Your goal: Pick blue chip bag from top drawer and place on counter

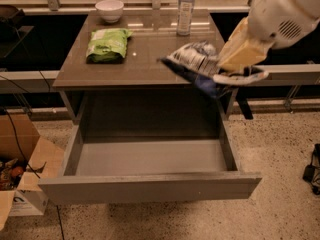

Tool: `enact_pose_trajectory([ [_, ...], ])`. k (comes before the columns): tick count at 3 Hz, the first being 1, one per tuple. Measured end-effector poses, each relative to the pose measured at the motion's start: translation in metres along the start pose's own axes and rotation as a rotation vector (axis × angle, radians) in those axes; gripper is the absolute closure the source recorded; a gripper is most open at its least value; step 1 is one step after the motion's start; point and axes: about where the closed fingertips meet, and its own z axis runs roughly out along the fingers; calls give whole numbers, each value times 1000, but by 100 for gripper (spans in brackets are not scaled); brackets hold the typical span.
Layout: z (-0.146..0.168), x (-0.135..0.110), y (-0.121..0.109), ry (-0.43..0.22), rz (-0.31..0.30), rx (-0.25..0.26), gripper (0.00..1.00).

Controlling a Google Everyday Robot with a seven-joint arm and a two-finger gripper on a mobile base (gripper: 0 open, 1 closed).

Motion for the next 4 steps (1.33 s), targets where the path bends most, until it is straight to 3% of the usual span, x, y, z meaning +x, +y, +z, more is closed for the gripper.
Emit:
enact_pose_trajectory([
  [1,-21,-34,-43,-15,-80,53,100],
  [2,4,-82,-109,-11,-119,96,100],
  [3,39,-90,-141,12,-101,89,100],
  [4,84,-76,-161,62,-54,71,100],
])
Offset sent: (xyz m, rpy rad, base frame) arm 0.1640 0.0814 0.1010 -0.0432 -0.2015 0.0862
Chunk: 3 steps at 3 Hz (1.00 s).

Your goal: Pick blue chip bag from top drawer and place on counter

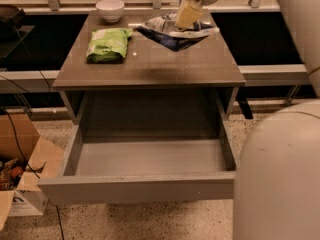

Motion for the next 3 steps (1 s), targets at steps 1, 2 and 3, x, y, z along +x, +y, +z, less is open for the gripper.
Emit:
enact_pose_trajectory([
  [1,55,21,-7,60,52,-44,73],
  [2,55,21,-7,60,52,-44,50],
  [3,55,21,-7,60,52,-44,27],
])
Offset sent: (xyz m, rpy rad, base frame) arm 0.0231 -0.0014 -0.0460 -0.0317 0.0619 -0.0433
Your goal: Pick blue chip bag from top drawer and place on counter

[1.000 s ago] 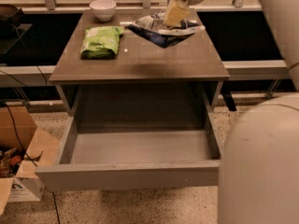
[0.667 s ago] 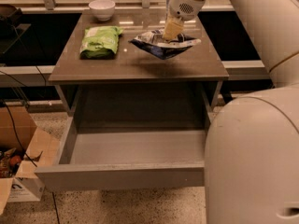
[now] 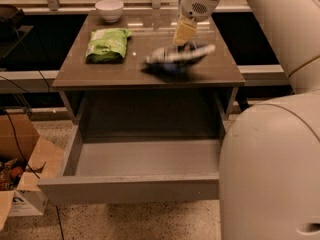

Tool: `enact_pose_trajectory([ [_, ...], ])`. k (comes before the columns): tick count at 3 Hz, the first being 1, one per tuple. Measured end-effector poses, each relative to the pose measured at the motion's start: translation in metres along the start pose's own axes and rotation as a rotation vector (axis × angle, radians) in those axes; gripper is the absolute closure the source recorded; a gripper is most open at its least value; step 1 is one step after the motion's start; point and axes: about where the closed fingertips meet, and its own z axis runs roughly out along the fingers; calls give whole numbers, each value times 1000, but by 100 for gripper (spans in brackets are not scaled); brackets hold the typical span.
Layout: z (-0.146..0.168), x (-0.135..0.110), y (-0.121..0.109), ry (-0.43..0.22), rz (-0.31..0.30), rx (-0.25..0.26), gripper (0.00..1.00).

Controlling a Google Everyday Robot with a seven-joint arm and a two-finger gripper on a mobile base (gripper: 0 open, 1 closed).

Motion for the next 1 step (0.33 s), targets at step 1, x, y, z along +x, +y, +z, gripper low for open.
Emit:
enact_pose_trajectory([
  [1,0,0,0,0,0,0,0],
])
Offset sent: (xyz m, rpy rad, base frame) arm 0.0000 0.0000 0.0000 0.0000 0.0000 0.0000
